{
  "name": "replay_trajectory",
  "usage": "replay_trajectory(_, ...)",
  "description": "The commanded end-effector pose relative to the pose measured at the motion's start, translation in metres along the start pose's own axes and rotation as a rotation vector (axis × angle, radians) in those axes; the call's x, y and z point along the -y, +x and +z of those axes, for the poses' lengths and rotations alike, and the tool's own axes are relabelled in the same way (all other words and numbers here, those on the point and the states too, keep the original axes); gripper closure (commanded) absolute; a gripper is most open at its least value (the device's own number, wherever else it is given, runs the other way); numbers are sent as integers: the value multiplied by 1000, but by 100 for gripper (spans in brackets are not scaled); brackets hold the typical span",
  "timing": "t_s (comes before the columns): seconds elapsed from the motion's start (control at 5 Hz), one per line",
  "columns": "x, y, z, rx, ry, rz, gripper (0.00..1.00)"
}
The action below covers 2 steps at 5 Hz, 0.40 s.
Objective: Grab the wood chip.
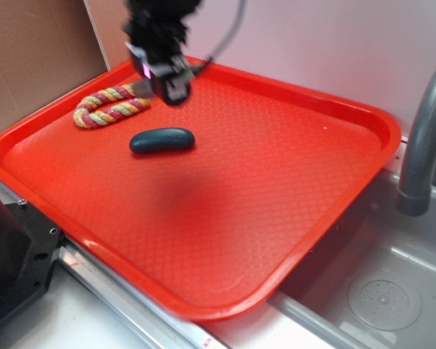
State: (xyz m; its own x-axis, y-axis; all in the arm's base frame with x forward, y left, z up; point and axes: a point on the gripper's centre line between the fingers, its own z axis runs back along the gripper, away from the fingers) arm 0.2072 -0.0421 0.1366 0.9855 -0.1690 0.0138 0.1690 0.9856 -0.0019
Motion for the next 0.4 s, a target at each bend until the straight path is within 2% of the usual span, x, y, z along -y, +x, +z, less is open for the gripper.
replay_trajectory(0.0,-23,-40,43,8,-42,264,100)
replay_trajectory(0.2,-26,-41,41,5,-68,260,100)
